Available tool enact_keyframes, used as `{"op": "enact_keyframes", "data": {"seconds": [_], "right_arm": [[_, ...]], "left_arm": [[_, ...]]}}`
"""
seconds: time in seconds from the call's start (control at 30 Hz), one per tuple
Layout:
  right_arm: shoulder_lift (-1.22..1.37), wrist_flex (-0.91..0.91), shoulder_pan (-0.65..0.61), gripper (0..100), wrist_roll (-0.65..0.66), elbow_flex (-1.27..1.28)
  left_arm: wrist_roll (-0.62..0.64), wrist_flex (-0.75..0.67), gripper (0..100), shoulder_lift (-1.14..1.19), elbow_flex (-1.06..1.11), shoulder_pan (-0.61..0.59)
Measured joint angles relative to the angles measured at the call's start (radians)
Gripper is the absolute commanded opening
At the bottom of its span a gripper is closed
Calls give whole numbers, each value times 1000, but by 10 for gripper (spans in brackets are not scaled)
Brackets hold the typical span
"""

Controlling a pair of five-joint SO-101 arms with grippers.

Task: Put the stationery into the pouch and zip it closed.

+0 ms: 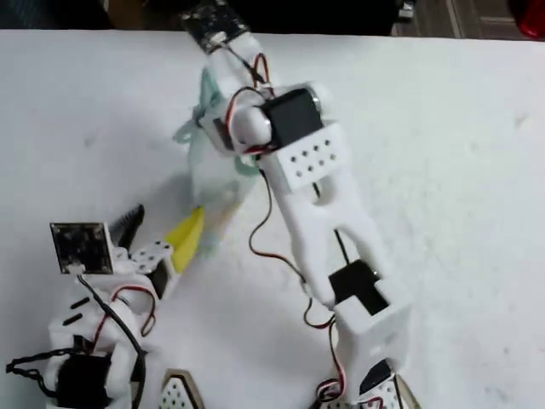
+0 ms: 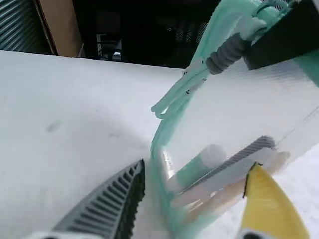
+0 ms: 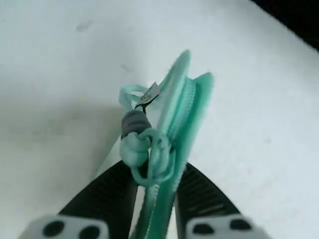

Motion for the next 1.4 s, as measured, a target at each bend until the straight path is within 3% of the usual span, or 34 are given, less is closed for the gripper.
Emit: {"op": "enact_keyframes", "data": {"seconds": [0.2, 0.57, 0.67, 0.87, 1.17, 1.4], "right_arm": [[-78, 29, 14, 18, 474, 3], [-371, 29, 9, 18, 870, 453], [-516, 29, 8, 18, 951, 615], [-758, 29, 9, 18, 1076, 842], [-902, 31, -69, 18, 1092, 873], [-916, 31, -137, 17, 1092, 873]], "left_arm": [[0, 0, 327, 0, 0, 0], [0, -25, 313, 0, -71, -41], [-64, -25, 313, -2, -86, -3], [-270, -25, 312, -2, -91, 161], [-287, -32, 308, -2, -91, 364], [-287, -175, 224, 0, -9, 393]]}}
